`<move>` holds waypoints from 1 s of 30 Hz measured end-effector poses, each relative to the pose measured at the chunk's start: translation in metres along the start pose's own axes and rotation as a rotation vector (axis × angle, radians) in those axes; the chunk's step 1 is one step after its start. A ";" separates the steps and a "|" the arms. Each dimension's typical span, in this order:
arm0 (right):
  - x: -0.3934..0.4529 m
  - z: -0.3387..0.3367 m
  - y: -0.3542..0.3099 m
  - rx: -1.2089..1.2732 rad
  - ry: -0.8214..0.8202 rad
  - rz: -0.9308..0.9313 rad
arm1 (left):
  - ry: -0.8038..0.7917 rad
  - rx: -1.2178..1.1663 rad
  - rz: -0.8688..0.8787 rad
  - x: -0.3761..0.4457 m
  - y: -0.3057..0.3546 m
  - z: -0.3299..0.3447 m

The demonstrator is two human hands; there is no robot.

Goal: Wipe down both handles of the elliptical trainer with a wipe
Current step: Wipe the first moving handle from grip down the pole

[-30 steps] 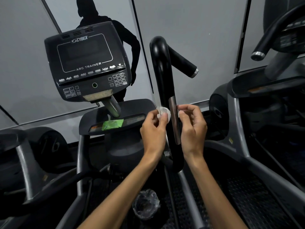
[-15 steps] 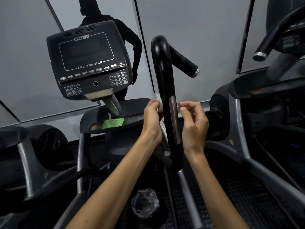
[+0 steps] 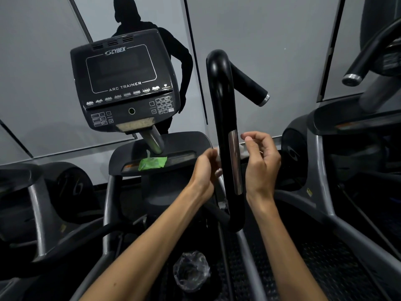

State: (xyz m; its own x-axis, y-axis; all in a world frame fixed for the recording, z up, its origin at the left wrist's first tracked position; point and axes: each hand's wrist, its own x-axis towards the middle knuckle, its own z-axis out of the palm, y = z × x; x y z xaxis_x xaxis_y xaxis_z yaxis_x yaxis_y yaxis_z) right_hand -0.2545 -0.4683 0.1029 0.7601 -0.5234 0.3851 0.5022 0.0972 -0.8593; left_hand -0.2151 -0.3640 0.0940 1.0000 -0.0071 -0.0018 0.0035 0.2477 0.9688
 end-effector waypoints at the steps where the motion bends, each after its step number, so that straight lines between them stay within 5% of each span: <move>1: 0.001 0.000 0.000 -0.005 -0.005 -0.005 | 0.020 0.019 -0.024 0.000 -0.002 -0.003; 19: 0.007 -0.002 0.001 -0.061 -0.060 -0.006 | -0.155 -0.206 -0.022 0.029 0.021 -0.002; 24: 0.007 -0.001 0.002 -0.037 -0.062 0.012 | -0.223 -0.026 -0.076 0.013 -0.016 -0.019; 30: 0.009 -0.004 0.008 -0.017 -0.071 0.037 | -0.198 -0.053 0.095 0.017 0.024 -0.006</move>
State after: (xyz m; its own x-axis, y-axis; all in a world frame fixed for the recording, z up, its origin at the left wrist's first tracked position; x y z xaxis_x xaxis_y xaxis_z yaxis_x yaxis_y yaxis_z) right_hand -0.2456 -0.4761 0.0984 0.8059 -0.4582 0.3750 0.4662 0.1006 -0.8790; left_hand -0.1978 -0.3523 0.1155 0.9751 -0.1697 0.1426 -0.0852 0.3067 0.9480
